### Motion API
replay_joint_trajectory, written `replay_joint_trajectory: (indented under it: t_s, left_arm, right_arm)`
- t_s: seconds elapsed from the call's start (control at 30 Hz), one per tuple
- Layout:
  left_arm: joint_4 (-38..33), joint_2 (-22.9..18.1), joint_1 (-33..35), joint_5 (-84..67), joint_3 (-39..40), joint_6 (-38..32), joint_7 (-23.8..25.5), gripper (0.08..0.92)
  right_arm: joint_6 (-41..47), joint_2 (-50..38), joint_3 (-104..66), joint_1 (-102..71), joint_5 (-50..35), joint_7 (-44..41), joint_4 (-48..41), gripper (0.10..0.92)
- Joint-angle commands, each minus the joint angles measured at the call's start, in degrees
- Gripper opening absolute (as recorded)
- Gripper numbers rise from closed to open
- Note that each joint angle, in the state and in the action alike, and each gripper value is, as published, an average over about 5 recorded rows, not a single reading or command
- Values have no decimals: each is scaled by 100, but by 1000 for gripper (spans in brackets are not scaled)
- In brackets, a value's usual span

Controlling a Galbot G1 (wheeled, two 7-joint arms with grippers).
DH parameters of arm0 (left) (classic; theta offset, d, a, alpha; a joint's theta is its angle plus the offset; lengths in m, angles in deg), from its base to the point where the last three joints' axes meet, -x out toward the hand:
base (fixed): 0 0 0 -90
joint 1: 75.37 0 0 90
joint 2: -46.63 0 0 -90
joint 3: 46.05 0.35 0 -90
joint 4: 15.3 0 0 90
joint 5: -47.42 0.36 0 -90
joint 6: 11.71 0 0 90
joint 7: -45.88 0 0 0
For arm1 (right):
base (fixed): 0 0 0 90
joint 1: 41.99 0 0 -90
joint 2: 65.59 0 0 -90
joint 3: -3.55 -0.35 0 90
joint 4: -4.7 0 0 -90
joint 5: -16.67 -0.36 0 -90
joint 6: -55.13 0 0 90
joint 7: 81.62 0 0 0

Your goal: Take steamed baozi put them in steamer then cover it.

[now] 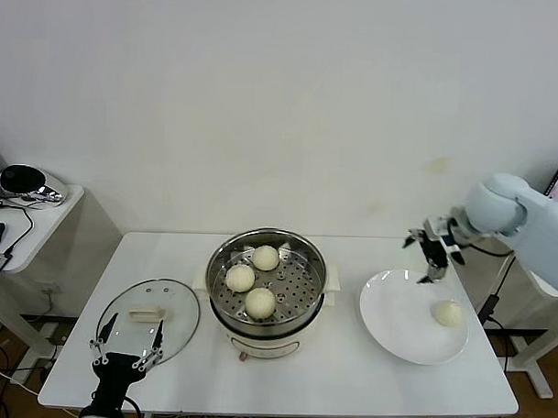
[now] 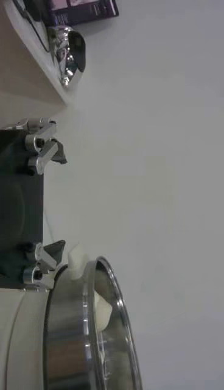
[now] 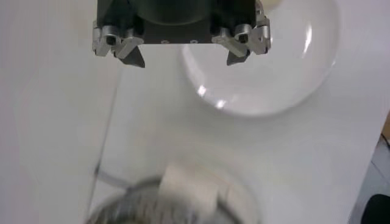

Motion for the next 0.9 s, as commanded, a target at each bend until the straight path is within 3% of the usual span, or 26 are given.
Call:
replay_joint_trajectory:
  t_s: [0.03,0.53,0.9]
  left_arm:
    - [-1,2,63,14,-13,0,2,823]
    - [11,-31,102,56,-12,2,2,823]
    - [55,-25,69,46,-26,-4,-2,823]
  right_arm:
    - [27,-413,-1725,-2158,931,11,-662,823]
    - [-180,528,-2452,-2772,1796,101,-2013,823]
    - [-255,1052,-2549,-2742,2020,255,-2515,823]
